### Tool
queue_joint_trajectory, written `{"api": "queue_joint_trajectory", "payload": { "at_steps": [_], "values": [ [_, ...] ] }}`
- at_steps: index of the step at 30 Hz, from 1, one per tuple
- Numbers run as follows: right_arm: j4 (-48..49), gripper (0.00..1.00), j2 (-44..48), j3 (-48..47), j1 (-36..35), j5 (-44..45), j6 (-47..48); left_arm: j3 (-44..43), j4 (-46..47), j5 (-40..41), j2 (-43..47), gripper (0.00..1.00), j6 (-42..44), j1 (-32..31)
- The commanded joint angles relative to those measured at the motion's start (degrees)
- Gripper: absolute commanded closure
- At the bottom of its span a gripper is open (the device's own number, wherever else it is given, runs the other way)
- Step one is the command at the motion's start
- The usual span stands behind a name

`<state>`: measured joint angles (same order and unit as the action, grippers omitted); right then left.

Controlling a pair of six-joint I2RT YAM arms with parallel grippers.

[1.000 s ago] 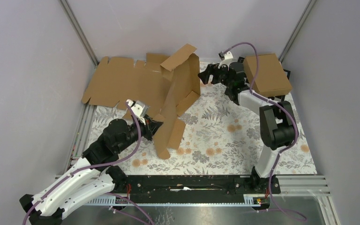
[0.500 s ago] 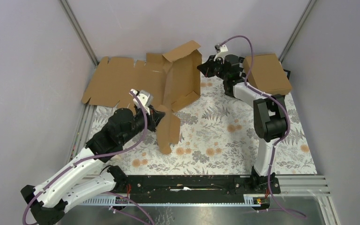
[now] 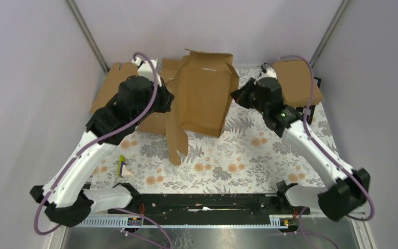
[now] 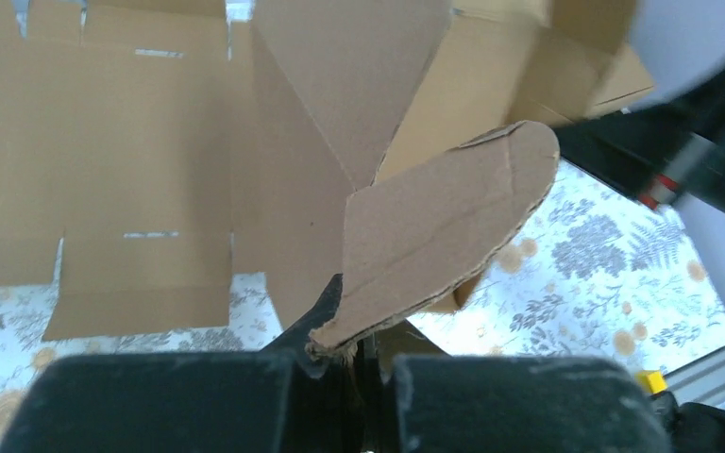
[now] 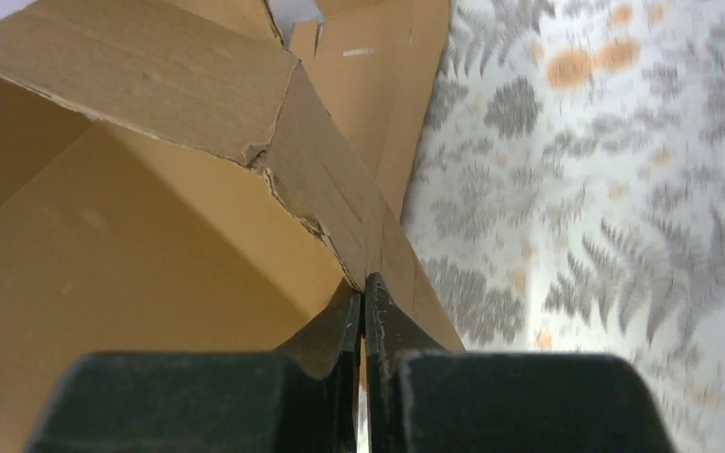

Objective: Fold the paper box

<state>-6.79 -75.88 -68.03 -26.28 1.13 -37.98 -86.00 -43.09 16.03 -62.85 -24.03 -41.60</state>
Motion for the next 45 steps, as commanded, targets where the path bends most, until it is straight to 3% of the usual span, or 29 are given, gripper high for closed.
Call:
{"api": "queue_joint_trajectory", "payload": {
  "at_steps": [1,6,7,8,10,12,13,15,16,20,24,30,36,41,45],
  "values": [
    [-8.2,1.00,10.0,7.3,-3.4,5.1,-17.1,-7.1,-10.6,-7.0,-7.1,1.00,3.1,4.4],
    [-8.3,1.00,15.6,13.7,-5.4,-4.6,-27.7,-20.6,-17.8,-12.5,-19.9,1.00,8.7,8.9],
    [-8.3,0.97,16.3,15.0,-5.8,-5.9,-29.5,-23.6,-19.6,-13.9,-23.2,0.96,9.9,8.9],
    [-7.6,0.87,17.3,16.5,-6.1,-7.2,-30.4,-25.9,-21.1,-15.4,-25.8,0.89,11.3,8.9],
    [-6.6,0.53,19.0,18.9,-6.3,-8.9,-32.2,-26.3,-21.1,-18.9,-29.5,0.66,13.0,8.8],
    [-7.5,0.15,21.3,19.9,-6.3,-6.6,-30.4,-24.0,-18.0,-16.9,-31.0,0.42,11.5,8.5],
    [-8.4,0.02,22.4,20.1,-6.3,-3.4,-27.5,-22.9,-16.0,-14.8,-31.2,0.30,9.8,8.5],
    [-11.5,0.00,24.3,19.7,-6.3,3.3,-21.7,-20.0,-12.0,-8.9,-29.2,0.07,7.6,8.5],
    [-12.2,0.00,25.1,19.8,-6.3,5.7,-18.0,-18.0,-9.9,-6.6,-27.5,0.02,6.6,8.5],
    [-13.7,0.00,26.3,20.0,-6.3,11.9,-4.1,-12.5,-7.2,5.1,-20.1,0.01,2.1,9.2],
    [-11.9,0.00,25.4,20.6,-6.3,12.1,4.2,-7.0,-8.3,4.3,-13.5,0.01,1.3,10.6],
    [-8.8,0.01,19.9,20.9,-6.2,3.1,14.5,4.3,-10.7,5.4,-1.6,0.01,-6.3,10.7],
    [-7.3,0.00,14.7,18.8,-6.2,-0.5,15.8,9.1,-15.6,1.5,5.4,0.01,-21.7,10.6],
    [-4.1,0.00,12.8,19.7,-6.2,-3.7,13.5,26.8,-2.4,-12.8,11.1,0.01,-37.3,9.1],
    [-1.7,0.00,14.4,22.5,-6.2,-2.9,11.3,35.6,3.2,-6.3,13.4,0.01,-51.0,0.3]
  ]
}}
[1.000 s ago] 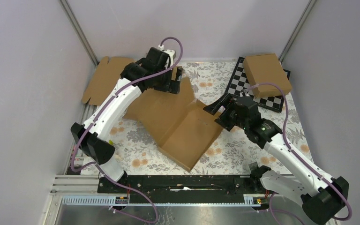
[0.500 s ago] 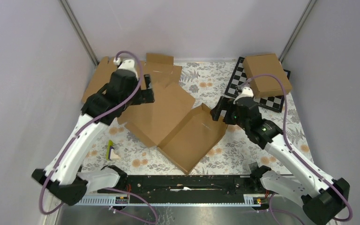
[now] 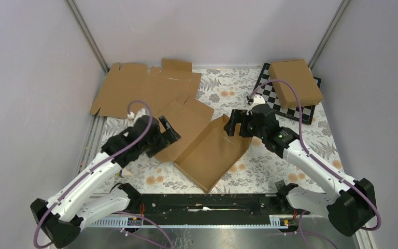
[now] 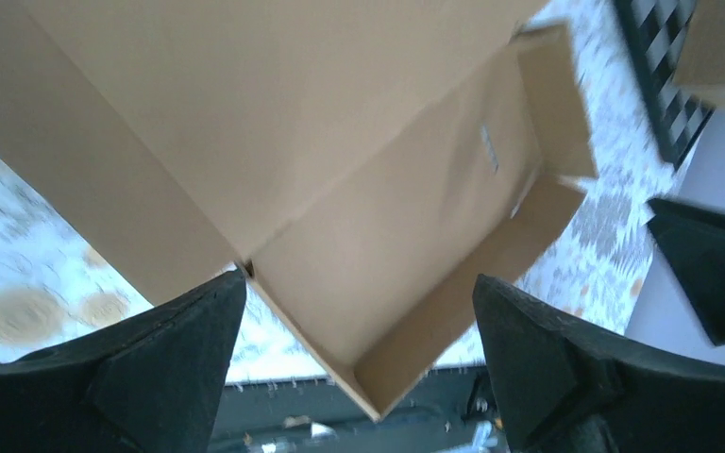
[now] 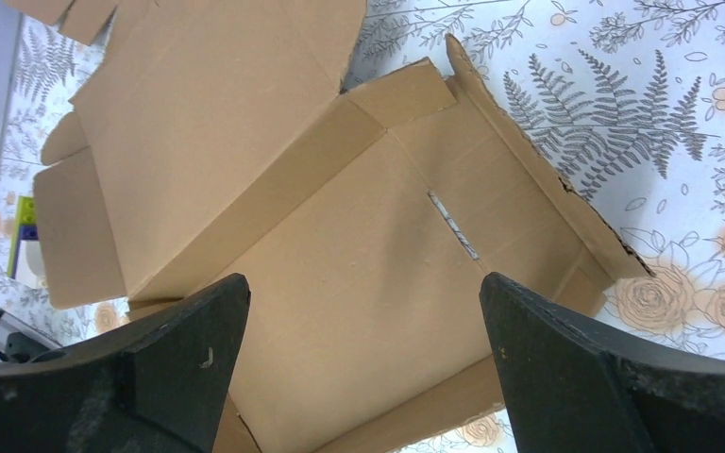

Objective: Fold the paper box

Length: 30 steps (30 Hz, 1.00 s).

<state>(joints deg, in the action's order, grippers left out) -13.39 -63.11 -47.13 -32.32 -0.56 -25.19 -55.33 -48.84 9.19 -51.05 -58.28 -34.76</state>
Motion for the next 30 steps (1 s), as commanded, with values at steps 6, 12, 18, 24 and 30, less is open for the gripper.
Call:
{"api": "queue_joint_trajectory", "payload": {
  "at_steps": [6,12,18,24,30],
  "values": [
    [6.4,0.00,4.4,5.5,-0.2,-0.7,-1.8,12.2,11.3,4.5,0.2,0.01,-34.4,-13.2],
    [8.3,0.00,7.5,8.9,-0.2,-0.5,-2.4,12.2,11.3,5.0,-3.5,0.01,-37.6,-15.1],
    [9.5,0.00,7.8,9.2,-0.2,0.1,-2.4,13.2,10.5,3.8,-7.1,0.04,-42.2,-16.9],
    [9.6,0.00,8.0,9.6,-0.2,-0.7,-3.3,9.8,-2.3,7.4,-7.7,0.07,-48.9,-18.3],
    [9.7,0.00,9.2,10.6,-0.2,-0.5,-3.5,7.2,-10.1,9.0,-7.0,0.07,-48.7,-19.5]
  ]
}}
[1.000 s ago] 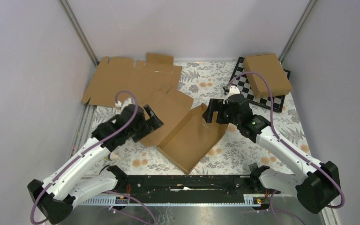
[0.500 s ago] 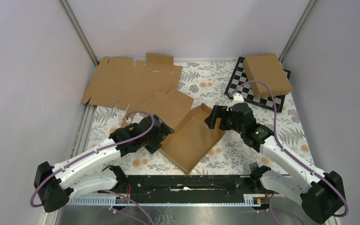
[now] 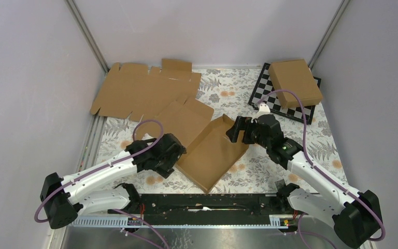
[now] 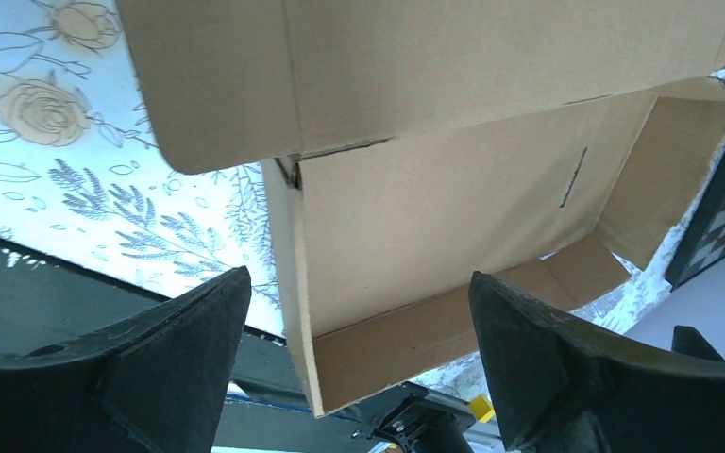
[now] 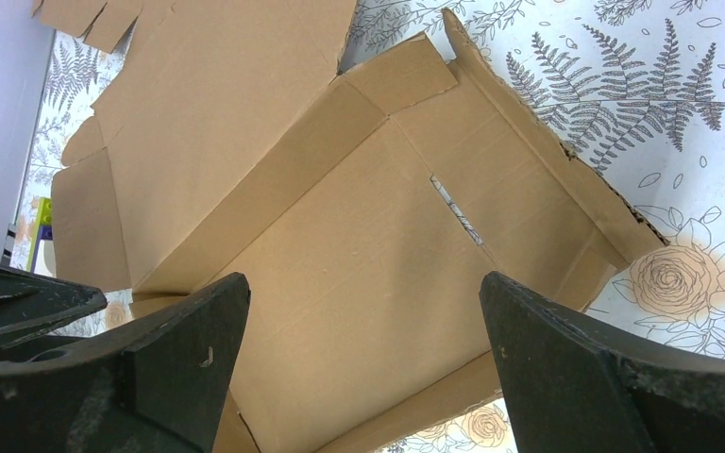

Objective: Fold the paper box

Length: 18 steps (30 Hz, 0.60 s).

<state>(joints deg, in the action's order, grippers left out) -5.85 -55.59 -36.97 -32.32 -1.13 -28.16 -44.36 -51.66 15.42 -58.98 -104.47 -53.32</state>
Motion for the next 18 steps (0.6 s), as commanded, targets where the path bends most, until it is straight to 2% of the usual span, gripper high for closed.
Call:
{"api": "queue_joint_trajectory", "payload": {
  "at_steps": [1,5,11,18],
  "values": [
    [2.2,0.00,1.9,0.5,-0.2,0.1,-0.4,-4.1,-8.6,2.5,1.0,0.07,-2.6,-1.1],
    [2.9,0.00,1.8,0.5,-0.2,0.5,-0.1,-2.5,-10.5,0.5,2.0,0.08,-4.2,-2.4],
    [4.9,0.00,-0.2,1.1,-0.2,-1.2,-1.1,2.7,-4.7,-0.2,4.7,0.10,-10.3,-7.9],
    [5.3,0.00,-0.7,1.3,-0.2,-2.0,-1.2,5.1,-0.4,-1.3,0.1,0.11,-11.3,-9.7]
  ]
}}
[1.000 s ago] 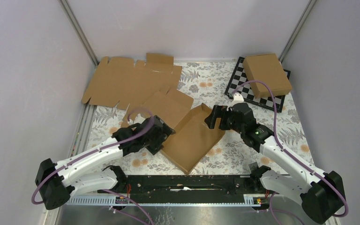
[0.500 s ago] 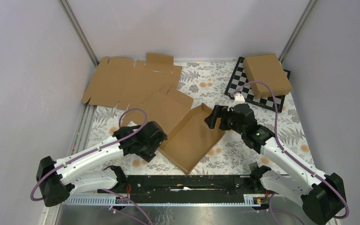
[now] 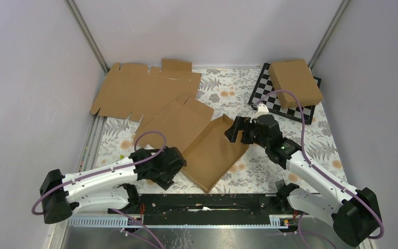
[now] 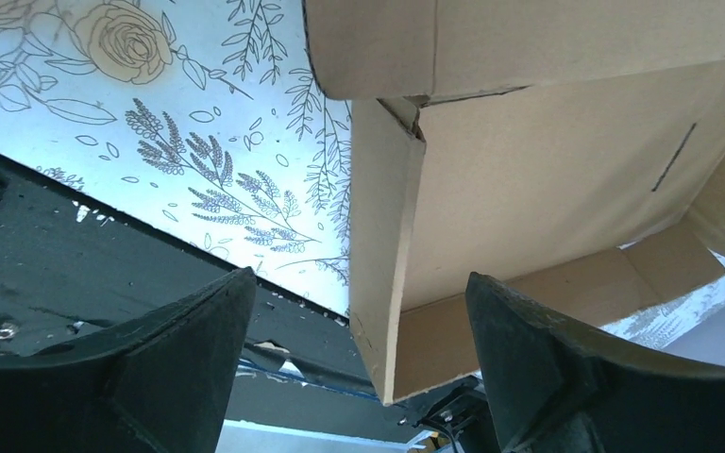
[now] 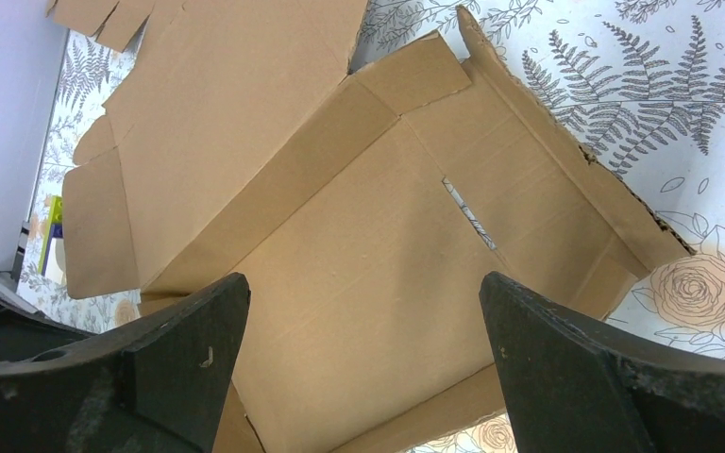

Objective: Fold the paper box

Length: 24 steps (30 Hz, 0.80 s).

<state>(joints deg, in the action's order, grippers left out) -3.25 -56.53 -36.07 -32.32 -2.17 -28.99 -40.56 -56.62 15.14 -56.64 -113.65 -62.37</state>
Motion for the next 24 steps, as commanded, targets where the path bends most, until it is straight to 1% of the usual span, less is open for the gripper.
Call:
{"api": "queue_joint_trajectory", "payload": {
  "at_steps": [1,4,7,12,17,20,21,22,23,24],
  "values": [
    [2.7,0.00,0.4,0.4,-0.2,-1.1,-0.4,1.7,5.8,-1.4,-2.9,0.12,-2.0,-0.6],
    [2.7,0.00,1.4,0.9,-0.2,-1.1,-0.4,2.5,8.2,-1.5,-4.4,0.16,-1.6,-0.7],
    [2.6,0.00,2.5,1.7,-0.2,-0.7,-0.4,2.5,8.1,-0.7,-5.4,0.23,-1.3,-0.8],
    [2.6,0.01,2.3,2.4,-0.2,-1.4,-0.6,2.7,8.3,-1.1,-7.4,0.29,-1.9,-0.7],
    [2.7,0.01,2.2,2.2,-0.2,-1.4,-0.7,3.4,9.5,-1.5,-9.4,0.32,-1.9,-0.7],
    [2.6,0.00,2.4,2.4,-0.2,-1.1,-0.8,4.7,10.8,-2.0,-9.8,0.43,-2.1,-0.7],
    [2.7,0.00,2.5,2.5,-0.2,-1.0,-0.8,5.1,11.3,-2.2,-9.9,0.50,-1.9,-0.7],
    [2.6,0.00,2.6,2.6,-0.2,-0.9,-0.9,5.0,11.9,-2.2,-10.0,0.58,-1.5,-0.7],
    [2.7,0.00,2.6,2.7,-0.2,-0.8,-0.9,4.5,12.0,-2.2,-10.1,0.67,-0.1,-0.7],
    [2.7,0.00,2.7,2.7,-0.2,-0.8,-0.9,3.4,11.8,-1.9,-10.5,0.81,1.2,-0.8]
  ]
}}
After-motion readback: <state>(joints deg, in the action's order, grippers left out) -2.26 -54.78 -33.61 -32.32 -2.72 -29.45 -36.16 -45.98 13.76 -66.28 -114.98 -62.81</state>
